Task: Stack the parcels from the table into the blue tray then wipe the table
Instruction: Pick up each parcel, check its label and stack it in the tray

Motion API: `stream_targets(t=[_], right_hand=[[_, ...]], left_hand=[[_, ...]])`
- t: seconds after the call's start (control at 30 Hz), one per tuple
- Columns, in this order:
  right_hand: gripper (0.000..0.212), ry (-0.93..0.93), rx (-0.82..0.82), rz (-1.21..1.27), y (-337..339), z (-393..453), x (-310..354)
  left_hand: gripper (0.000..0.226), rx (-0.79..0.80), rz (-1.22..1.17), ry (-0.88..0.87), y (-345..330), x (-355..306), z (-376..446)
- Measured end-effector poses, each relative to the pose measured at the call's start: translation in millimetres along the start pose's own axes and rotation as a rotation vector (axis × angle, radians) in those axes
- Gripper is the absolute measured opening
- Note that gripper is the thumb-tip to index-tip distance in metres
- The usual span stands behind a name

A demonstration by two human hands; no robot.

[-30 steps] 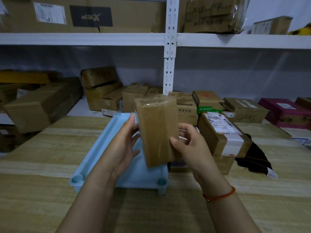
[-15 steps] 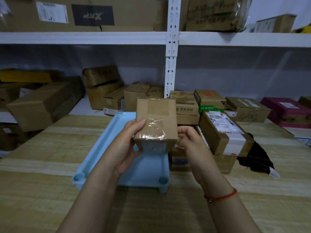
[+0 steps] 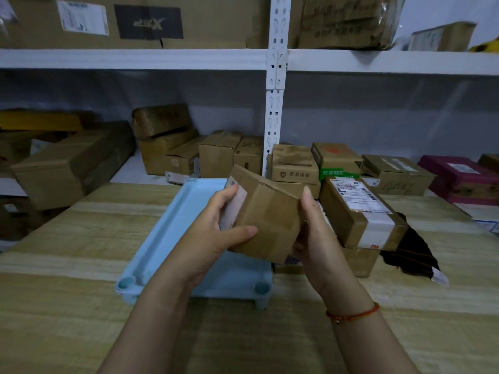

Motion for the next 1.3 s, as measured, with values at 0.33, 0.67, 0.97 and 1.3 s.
stream_targets(t=[0.33,0.67,0.97,1.3], right_hand=[[0.029,-0.145,-0.098,0.153,10,5,-22],[0.033,-0.237,-0.144,0.22,15,10,-39],[0.046,-0.186,-0.114,-0.002,22,19,-50],[0.05,-0.104,-0.08,-0.159,17,20,-41]], left_hand=[[0.068,0.018,0.052,-0.052,-5,-9,-3],[0.065,-0.209,-0.148,-0.145,14,-12,-1],[0.094,-0.261,-0.076,-0.086,16,-12,-6],[0.076,-0.229,0.089,-0.096,21,-9,-5]])
Point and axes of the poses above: each hand's wrist, its own z-axis towards the middle knuckle, its own y-axis out of the back of the hand, x = y × z, the point moved 8 cm from there along z, towards the middle knuckle, and after that the axes turned 13 degrees about -z, right-handed, at the moved point
